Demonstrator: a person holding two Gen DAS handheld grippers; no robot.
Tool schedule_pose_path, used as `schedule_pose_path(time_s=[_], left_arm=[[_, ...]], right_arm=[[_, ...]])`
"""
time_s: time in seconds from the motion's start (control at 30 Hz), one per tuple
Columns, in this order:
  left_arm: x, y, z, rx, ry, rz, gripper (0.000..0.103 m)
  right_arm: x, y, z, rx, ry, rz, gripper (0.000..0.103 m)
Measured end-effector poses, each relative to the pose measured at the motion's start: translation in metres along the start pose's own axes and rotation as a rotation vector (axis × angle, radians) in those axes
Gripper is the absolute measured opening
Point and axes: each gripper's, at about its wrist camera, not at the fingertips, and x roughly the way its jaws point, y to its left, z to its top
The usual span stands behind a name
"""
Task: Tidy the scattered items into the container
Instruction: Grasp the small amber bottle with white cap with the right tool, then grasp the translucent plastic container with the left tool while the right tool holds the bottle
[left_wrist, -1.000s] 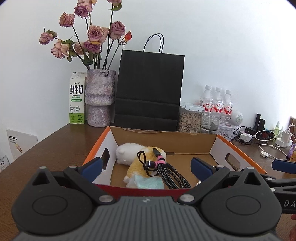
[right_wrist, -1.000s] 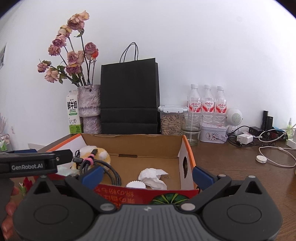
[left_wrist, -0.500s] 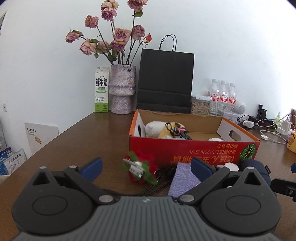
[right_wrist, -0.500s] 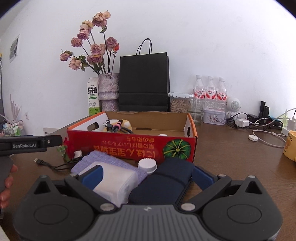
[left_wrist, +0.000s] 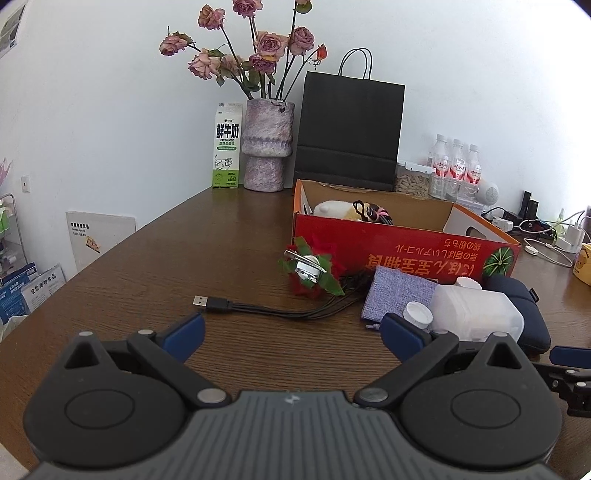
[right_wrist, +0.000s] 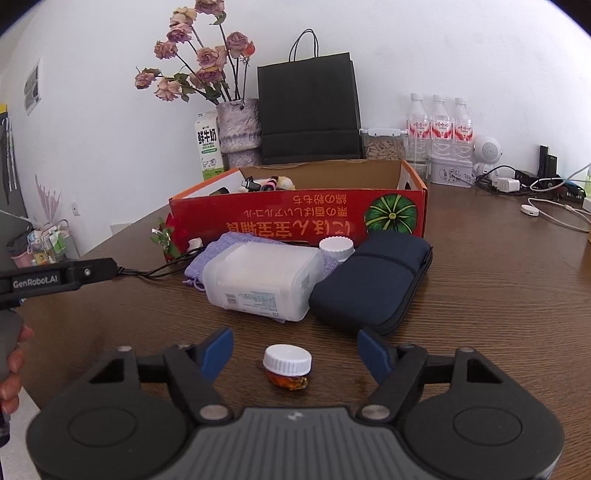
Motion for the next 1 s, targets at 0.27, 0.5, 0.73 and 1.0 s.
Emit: schedule_pose_path(time_s=[0.27,0.5,0.73,1.0], left_arm=[[-0.004,-0.004,-0.006,0.011,0.017,-0.016,0.103],[-0.005,0.000,-0.006,-0.002,0.025,-0.011,0.103],[-0.003,-0.010,-0.004,0.017,0.029,-0.029,0.103],[0.010,-0.049,0.010,0.030,0.036,-0.138,0.103]], right_arm=[[0.008,0.000,0.001,0.009,0.042,-0.001,0.041],[0.006,0.000,-0.001,0.010,0.040,0.015,0.028],[0.000,-0.002,0.002,0.011,0.009,0.015,0.028],[-0.015,-0.023,0.012,0.005,-0.045,-0.040,0.028]])
